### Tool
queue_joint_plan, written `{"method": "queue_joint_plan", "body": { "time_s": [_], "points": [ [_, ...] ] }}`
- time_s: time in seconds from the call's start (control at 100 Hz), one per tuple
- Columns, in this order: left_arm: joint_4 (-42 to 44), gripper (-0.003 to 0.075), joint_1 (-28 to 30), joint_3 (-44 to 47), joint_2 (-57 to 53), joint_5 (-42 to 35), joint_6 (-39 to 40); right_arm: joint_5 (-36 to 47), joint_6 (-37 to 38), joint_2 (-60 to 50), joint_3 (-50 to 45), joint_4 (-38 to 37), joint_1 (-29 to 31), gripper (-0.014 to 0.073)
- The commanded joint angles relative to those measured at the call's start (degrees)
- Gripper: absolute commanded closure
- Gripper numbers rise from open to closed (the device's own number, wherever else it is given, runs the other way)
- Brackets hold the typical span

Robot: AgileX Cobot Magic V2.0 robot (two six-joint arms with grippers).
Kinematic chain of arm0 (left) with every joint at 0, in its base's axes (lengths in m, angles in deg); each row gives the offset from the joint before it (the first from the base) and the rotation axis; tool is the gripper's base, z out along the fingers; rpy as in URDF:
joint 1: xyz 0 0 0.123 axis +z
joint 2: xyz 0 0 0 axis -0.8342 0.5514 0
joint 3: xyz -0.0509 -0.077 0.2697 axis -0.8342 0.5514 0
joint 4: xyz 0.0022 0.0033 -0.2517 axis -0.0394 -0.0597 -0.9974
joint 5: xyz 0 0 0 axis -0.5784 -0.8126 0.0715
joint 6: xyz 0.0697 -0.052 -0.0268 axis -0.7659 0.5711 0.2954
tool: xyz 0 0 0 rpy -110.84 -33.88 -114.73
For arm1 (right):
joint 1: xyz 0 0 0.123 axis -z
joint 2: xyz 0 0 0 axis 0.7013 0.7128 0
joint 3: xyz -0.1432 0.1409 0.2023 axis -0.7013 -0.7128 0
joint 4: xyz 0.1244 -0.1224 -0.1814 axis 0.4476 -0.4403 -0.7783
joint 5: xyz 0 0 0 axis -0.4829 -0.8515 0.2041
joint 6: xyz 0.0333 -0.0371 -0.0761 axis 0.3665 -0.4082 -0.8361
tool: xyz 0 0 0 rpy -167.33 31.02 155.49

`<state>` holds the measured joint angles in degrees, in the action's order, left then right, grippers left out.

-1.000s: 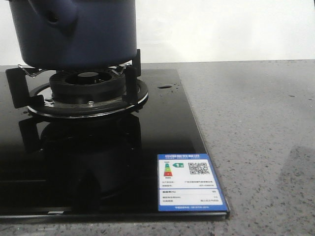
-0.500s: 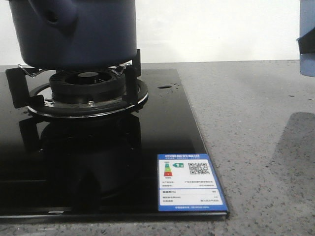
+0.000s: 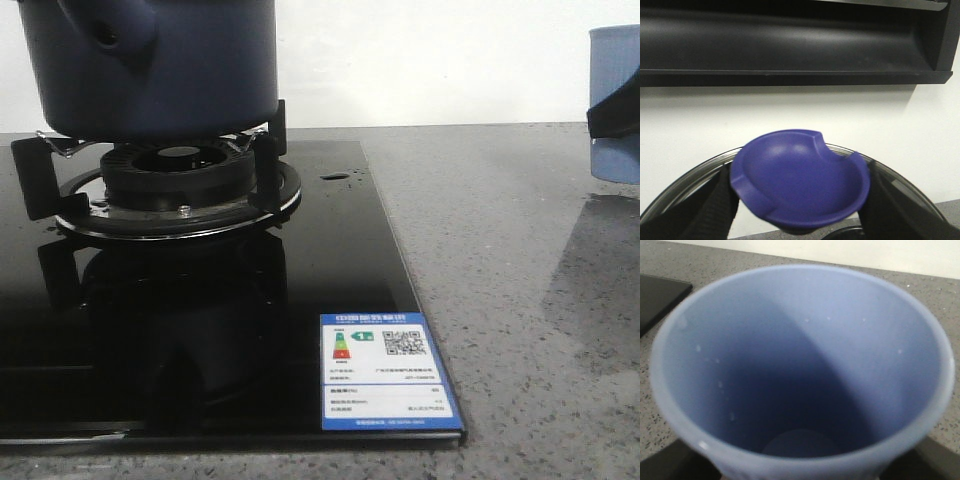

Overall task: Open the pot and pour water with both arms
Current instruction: 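Bring the cup back and lower it onto the counter with right gripper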

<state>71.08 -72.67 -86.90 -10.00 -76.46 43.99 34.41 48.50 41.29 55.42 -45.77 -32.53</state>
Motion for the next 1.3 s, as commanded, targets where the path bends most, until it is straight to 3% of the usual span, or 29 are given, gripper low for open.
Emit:
{"method": "queue_joint_plan", "body": {
  "time_s": [0.0, 0.79, 0.87, 1.04, 1.29],
  "points": [
    [0.2, 0.032, 0.1, -2.1, -1.1, -5.8, 0.2, 2.2, -0.9, -1.2, 1.5, 2.0, 0.5, 0.0246],
    [0.2, 0.032, 0.1, -2.1, -1.1, -5.8, 0.2, -0.8, -0.9, -1.2, 1.0, 0.6, 0.5, 0.0242],
    [0.2, 0.032, 0.1, -2.1, -1.1, -5.8, 0.2, -1.9, -0.9, -1.2, 1.0, 0.5, 0.5, 0.0197],
    [0.2, 0.032, 0.1, -2.1, -1.1, -5.8, 0.2, -3.2, 0.1, -1.2, 1.0, 0.5, 0.5, 0.0],
    [0.2, 0.032, 0.1, -2.1, -1.1, -5.8, 0.2, -3.2, 4.7, -2.8, 0.9, -0.4, 0.5, -0.0015]
  ]
}}
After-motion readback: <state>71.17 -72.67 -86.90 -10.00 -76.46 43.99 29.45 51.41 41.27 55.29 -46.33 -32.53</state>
